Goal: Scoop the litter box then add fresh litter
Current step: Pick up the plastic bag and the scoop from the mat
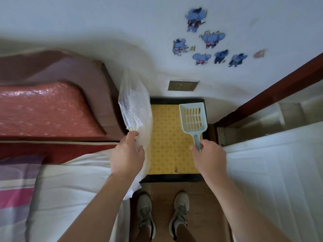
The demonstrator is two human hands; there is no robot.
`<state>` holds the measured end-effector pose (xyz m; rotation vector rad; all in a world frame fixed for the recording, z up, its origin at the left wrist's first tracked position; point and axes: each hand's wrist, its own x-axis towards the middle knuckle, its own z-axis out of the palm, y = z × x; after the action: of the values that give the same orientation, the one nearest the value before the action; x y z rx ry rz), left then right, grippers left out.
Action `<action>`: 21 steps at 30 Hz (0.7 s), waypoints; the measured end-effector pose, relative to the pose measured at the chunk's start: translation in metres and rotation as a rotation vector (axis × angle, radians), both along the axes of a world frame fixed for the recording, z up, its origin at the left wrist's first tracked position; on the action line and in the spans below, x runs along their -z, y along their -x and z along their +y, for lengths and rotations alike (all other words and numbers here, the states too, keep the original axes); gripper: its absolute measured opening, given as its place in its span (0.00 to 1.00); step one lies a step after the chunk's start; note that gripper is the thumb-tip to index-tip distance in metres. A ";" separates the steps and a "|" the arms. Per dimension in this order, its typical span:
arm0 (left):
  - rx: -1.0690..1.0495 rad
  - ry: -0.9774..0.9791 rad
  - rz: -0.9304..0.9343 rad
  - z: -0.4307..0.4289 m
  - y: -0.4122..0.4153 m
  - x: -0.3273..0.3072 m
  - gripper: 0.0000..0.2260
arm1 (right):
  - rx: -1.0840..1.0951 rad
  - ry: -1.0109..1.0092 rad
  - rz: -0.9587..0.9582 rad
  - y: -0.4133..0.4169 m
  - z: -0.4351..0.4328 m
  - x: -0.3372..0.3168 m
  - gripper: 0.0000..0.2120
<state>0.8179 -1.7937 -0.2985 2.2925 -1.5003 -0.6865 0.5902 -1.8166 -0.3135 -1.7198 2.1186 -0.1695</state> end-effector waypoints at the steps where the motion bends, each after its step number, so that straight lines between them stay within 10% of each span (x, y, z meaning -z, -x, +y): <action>1: 0.007 0.015 0.004 0.004 0.000 -0.012 0.19 | 0.005 0.016 0.000 -0.001 0.004 -0.012 0.12; 21: -0.207 0.294 -0.030 0.176 0.032 -0.216 0.19 | -0.254 0.277 -0.105 0.006 0.130 -0.218 0.14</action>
<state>0.7860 -1.6178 -0.0829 2.1967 -1.2567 -0.3500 0.5840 -1.6867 -0.0952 -2.0691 1.8499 -0.4867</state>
